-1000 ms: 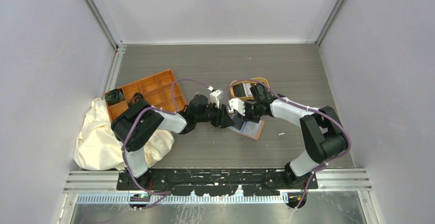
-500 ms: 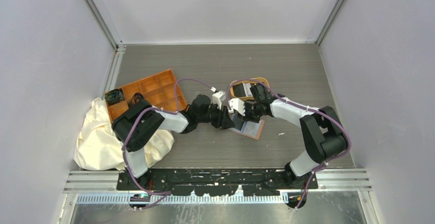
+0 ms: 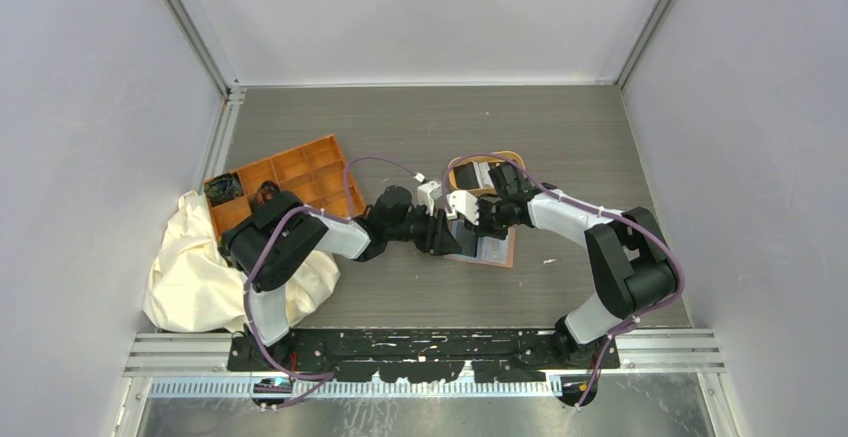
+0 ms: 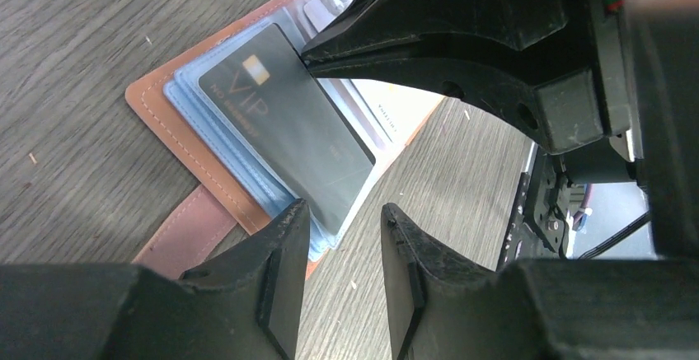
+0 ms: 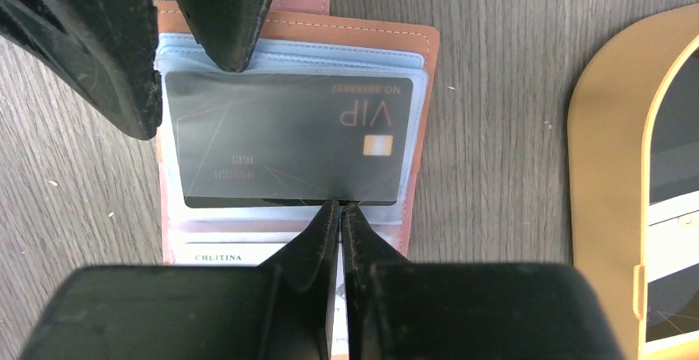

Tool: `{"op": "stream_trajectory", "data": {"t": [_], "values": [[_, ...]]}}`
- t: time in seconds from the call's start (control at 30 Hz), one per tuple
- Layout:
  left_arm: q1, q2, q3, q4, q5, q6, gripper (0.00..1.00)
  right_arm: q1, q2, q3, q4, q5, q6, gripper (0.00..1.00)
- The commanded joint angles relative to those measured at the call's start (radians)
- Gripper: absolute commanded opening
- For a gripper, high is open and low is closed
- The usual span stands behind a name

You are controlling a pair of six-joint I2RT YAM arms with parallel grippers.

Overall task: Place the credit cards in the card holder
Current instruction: Turn over the card slot in the card holder.

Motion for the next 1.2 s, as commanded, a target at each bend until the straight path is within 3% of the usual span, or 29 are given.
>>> {"op": "stream_trajectory", "data": {"t": [0.0,0.37,1.17], "values": [[-0.012,0.005,0.031,0.118,0.052,-0.026,0.38,-0.002,-0.023,0.022,-0.028,-0.011,0.019,0.12],[-0.011,0.009,0.028,0.127,0.039,-0.036,0.38,-0.043,-0.068,0.031,-0.086,-0.083,-0.004,0.20],[-0.016,-0.014,-0.001,0.170,0.011,-0.057,0.36,-0.194,-0.207,0.063,-0.393,-0.250,-0.249,0.37]]}}
